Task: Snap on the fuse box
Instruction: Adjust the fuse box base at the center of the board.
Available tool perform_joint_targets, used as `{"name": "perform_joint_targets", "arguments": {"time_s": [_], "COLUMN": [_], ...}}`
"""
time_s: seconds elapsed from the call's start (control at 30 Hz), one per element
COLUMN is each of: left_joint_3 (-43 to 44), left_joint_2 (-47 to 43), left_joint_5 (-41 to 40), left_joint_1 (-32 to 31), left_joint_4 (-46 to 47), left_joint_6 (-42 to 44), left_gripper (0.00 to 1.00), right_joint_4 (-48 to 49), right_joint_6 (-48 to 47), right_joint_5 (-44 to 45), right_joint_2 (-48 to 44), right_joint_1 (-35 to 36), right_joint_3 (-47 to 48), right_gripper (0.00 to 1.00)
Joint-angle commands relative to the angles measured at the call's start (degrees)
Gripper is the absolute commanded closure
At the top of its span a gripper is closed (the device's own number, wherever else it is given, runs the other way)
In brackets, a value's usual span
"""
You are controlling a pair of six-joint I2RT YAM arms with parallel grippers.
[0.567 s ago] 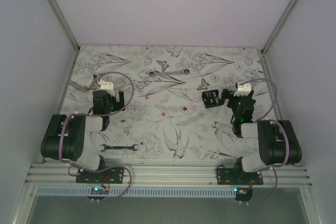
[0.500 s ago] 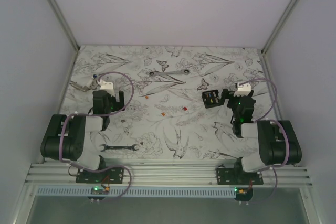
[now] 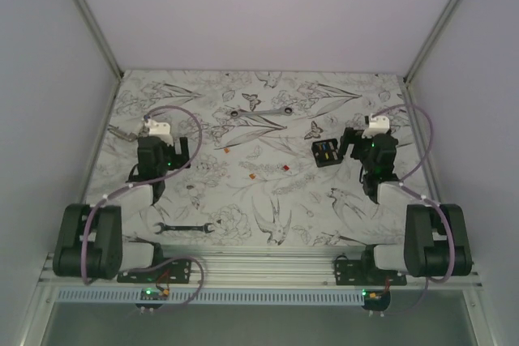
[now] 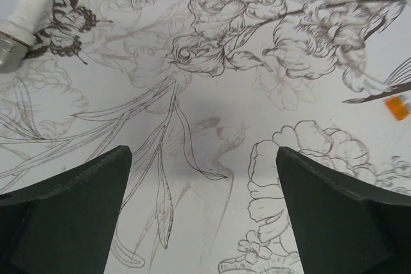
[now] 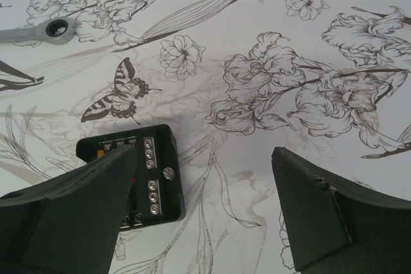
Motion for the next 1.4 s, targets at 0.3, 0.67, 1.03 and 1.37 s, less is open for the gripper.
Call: {"name": "perform_joint_targets", "arguments": {"time_s": [0.3, 0.67, 1.03, 1.37], "left_joint_3": [8.1, 3.8, 4.7, 6.4], "left_joint_2": [-19.9, -30.8, -28.7, -27.3], "left_joint_5": [7.5, 14.6, 18.0, 19.0], "left_joint_1": [0.2, 0.0, -0.9, -4.7], "left_joint_4": [-38.9, -43.5, -43.5, -43.8], "left_joint_6": [-16.7, -23.3, -25.1, -27.9], "left_gripper": [0.00, 0.00, 0.00, 0.00], "right_joint_4": [-26.7, -34.0, -37.7, -40.2], "right_joint_6": [4.4, 5.0, 4.1, 5.4], "right_joint_5": [-7.0, -6.4, -4.5, 1.5], "right_joint_2": [5.9, 11.4, 15.4, 7.7], "right_joint_1": [0.4, 0.7, 1.6, 8.3], "right_joint_3": [13.7, 18.9, 21.1, 16.3], "right_gripper": [0.35, 0.58, 0.72, 0.92]}}
